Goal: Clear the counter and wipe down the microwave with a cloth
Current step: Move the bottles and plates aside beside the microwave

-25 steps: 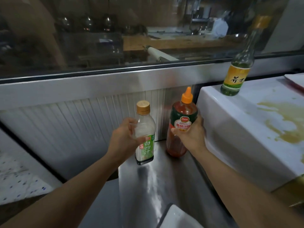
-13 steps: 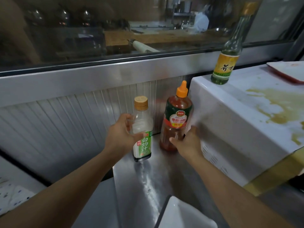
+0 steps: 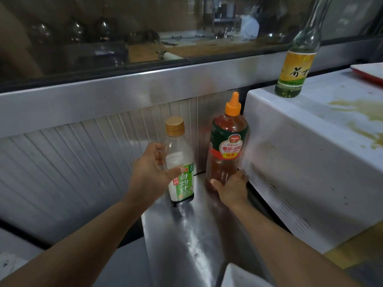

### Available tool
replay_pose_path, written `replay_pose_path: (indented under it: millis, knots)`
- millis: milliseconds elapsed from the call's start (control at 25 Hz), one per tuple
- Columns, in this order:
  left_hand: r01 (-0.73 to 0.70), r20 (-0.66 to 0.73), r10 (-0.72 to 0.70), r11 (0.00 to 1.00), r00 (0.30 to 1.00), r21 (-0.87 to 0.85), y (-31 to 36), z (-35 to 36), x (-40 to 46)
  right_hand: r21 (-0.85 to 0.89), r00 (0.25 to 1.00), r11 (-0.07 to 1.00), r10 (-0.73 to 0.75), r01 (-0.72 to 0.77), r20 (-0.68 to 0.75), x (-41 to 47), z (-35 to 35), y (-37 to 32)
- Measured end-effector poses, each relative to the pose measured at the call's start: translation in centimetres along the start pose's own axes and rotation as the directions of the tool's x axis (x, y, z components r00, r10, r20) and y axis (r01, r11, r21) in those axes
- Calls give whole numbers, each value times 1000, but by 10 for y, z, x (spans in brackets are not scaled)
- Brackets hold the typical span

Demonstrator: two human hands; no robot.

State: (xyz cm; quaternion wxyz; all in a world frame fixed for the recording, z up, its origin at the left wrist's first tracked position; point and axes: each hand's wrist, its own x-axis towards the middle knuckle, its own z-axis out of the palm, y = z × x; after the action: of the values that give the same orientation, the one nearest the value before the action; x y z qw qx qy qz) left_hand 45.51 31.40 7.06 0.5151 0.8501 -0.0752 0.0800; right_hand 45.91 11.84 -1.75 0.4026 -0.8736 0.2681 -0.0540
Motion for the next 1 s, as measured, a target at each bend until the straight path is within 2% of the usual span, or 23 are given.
replay_pose_path:
  millis: [600,840,1000]
  knots:
    - [49,-27,-49,999,998,-17,1,31,20,-87,998,995,-52,56,42,12,-20,-2]
    - [62,-49,-62,998,997,5,3,52,26,-52,971,981,-178,188,160,-13,-34,12]
    - [63,-73,-61,998,995,27,-3,64,30,-67,957,966,-237,251,167,-28,-37,24]
